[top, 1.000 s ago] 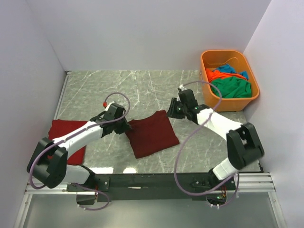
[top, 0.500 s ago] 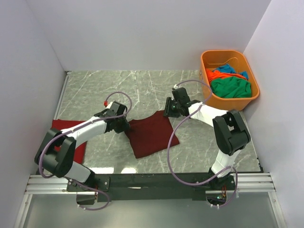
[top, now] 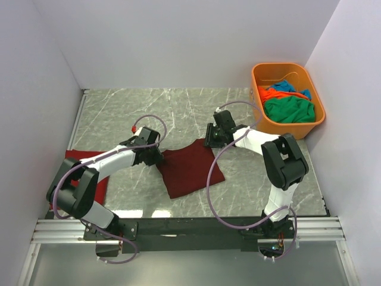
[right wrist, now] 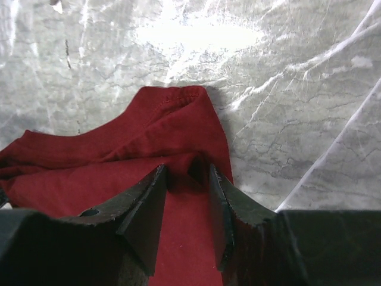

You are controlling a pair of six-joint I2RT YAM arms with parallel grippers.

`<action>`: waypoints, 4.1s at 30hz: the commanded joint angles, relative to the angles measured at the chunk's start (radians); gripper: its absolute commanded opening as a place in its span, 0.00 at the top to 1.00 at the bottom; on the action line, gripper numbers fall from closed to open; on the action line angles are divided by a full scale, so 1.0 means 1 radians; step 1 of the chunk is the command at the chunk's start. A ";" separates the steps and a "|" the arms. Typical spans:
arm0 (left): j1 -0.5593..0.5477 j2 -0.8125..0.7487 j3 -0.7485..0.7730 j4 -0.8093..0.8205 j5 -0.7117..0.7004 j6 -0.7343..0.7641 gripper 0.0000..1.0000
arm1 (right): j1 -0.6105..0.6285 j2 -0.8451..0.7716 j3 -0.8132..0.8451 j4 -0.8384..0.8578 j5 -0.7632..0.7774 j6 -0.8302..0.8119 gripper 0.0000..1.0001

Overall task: Fold and stack the t-shirts
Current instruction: Fold the tshirt, then neatly place the folded tshirt to the corner

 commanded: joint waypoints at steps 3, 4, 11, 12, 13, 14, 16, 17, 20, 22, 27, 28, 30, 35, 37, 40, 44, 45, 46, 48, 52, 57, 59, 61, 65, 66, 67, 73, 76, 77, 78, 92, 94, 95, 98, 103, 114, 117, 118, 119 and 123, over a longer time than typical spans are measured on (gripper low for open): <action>0.012 -0.006 0.028 0.048 0.006 0.020 0.71 | 0.001 0.006 0.050 0.021 0.000 0.005 0.59; 0.014 -0.005 0.029 0.049 0.007 0.020 0.74 | 0.003 0.008 0.050 0.022 -0.001 0.006 0.60; 0.023 -0.003 0.037 0.063 0.015 0.030 0.83 | 0.001 0.009 0.059 0.022 -0.006 0.014 0.80; 0.026 -0.003 0.037 0.064 0.016 0.033 0.84 | 0.003 0.012 0.065 0.018 -0.007 0.016 0.86; 0.026 -0.006 0.037 0.064 0.016 0.033 0.88 | 0.003 0.011 0.068 0.016 -0.007 0.017 0.89; 0.027 -0.008 0.037 0.066 0.018 0.036 0.89 | 0.003 0.011 0.068 0.016 -0.006 0.016 0.91; 0.031 -0.023 0.037 0.063 0.016 0.037 0.96 | 0.003 -0.003 0.068 0.015 -0.001 0.017 0.99; 0.032 -0.029 0.037 0.063 0.016 0.040 0.98 | 0.003 -0.012 0.067 0.013 0.005 0.020 1.00; 0.034 -0.069 0.037 0.055 0.006 0.045 0.99 | 0.001 -0.058 0.053 0.022 0.017 0.025 1.00; 0.038 -0.096 0.033 0.052 -0.010 0.050 0.99 | 0.003 -0.074 0.054 0.033 0.035 0.023 1.00; 0.115 -0.090 -0.003 0.084 0.030 0.054 0.99 | -0.004 -0.002 0.113 0.041 0.042 0.022 1.00; 0.124 -0.077 -0.009 0.098 0.036 0.054 0.99 | -0.005 0.011 0.119 0.047 0.037 0.025 1.00; 0.149 -0.052 -0.017 0.136 0.059 0.053 0.99 | -0.010 0.050 0.139 0.067 0.029 0.032 1.00; 0.191 0.035 -0.007 0.186 0.079 0.031 0.99 | -0.034 0.118 0.174 0.131 0.008 0.057 1.00; 0.205 0.048 -0.003 0.204 0.076 0.024 0.99 | -0.043 0.147 0.202 0.136 -0.003 0.058 1.00; 0.236 0.063 0.016 0.212 0.101 0.024 0.97 | -0.062 0.182 0.257 0.114 -0.020 0.049 0.89; 0.270 0.028 0.034 0.213 0.127 0.028 0.62 | -0.077 0.153 0.278 0.074 -0.026 0.034 0.59; 0.271 0.009 0.031 0.213 0.130 0.031 0.49 | -0.077 0.117 0.269 0.055 -0.009 0.031 0.52; 0.274 -0.030 0.026 0.215 0.134 0.030 0.43 | -0.077 0.098 0.263 0.044 -0.001 0.022 0.48; 0.278 -0.070 0.014 0.201 0.136 0.031 0.35 | -0.077 0.037 0.231 0.022 0.008 0.022 0.43; 0.278 -0.162 -0.024 0.160 0.173 0.040 0.30 | -0.074 -0.075 0.128 0.031 0.002 0.037 0.43; 0.276 -0.233 -0.144 0.155 0.291 0.037 0.35 | -0.011 -0.181 0.015 0.042 -0.015 0.034 0.45; 0.271 -0.248 -0.173 0.140 0.293 0.028 0.37 | 0.007 -0.198 -0.011 0.045 -0.026 0.035 0.46; 0.265 -0.277 -0.222 0.147 0.297 0.022 0.37 | 0.029 -0.216 -0.050 0.059 -0.040 0.042 0.48; 0.242 -0.291 -0.294 0.222 0.361 0.027 0.32 | 0.073 -0.224 -0.094 0.071 -0.040 0.039 0.48; 0.238 -0.287 -0.303 0.244 0.395 0.027 0.30 | 0.079 -0.221 -0.110 0.081 -0.040 0.042 0.48; 0.232 -0.281 -0.313 0.285 0.412 0.025 0.30 | 0.090 -0.219 -0.119 0.085 -0.044 0.043 0.48; 0.199 -0.210 -0.331 0.360 0.426 0.010 0.30 | 0.104 -0.198 -0.173 0.108 -0.041 0.046 0.50; 0.187 -0.158 -0.322 0.356 0.397 0.007 0.33 | 0.102 -0.187 -0.186 0.110 -0.040 0.046 0.51; 0.184 -0.146 -0.319 0.356 0.379 0.007 0.34 | 0.104 -0.187 -0.194 0.114 -0.040 0.046 0.51; 0.181 -0.126 -0.319 0.354 0.371 0.005 0.36 | 0.104 -0.187 -0.196 0.116 -0.038 0.045 0.51; 0.060 0.018 -0.195 0.162 0.155 -0.041 0.87 | 0.105 -0.183 -0.185 0.098 -0.029 0.048 0.51; 0.055 0.008 -0.169 0.115 0.124 -0.087 0.99 | 0.104 -0.190 -0.176 0.081 -0.014 0.052 0.52; 0.055 0.002 -0.137 0.059 0.092 -0.107 0.99 | 0.102 -0.204 -0.168 0.059 -0.006 0.054 0.52; 0.055 -0.009 -0.042 -0.052 -0.003 -0.227 0.99 | 0.102 -0.241 -0.163 0.026 0.037 0.065 0.52; 0.092 0.110 0.254 -0.387 -0.126 -0.358 0.99 | 0.102 -0.311 -0.180 0.005 0.066 0.085 0.52; 0.382 0.307 0.640 -0.670 -0.142 -0.403 0.99 | 0.102 -0.430 -0.225 -0.039 0.085 0.089 0.53; 0.460 0.284 0.668 -0.705 -0.146 -0.401 0.99 | 0.102 -0.453 -0.234 -0.042 0.086 0.088 0.53; 0.489 0.273 0.668 -0.710 -0.146 -0.398 0.99 | 0.104 -0.457 -0.234 -0.042 0.085 0.088 0.53; 0.521 0.262 0.663 -0.715 -0.145 -0.391 0.99 | 0.102 -0.463 -0.234 -0.045 0.083 0.089 0.53; 0.618 0.178 0.620 -0.696 -0.134 -0.363 0.99 | 0.104 -0.476 -0.232 -0.048 0.077 0.089 0.53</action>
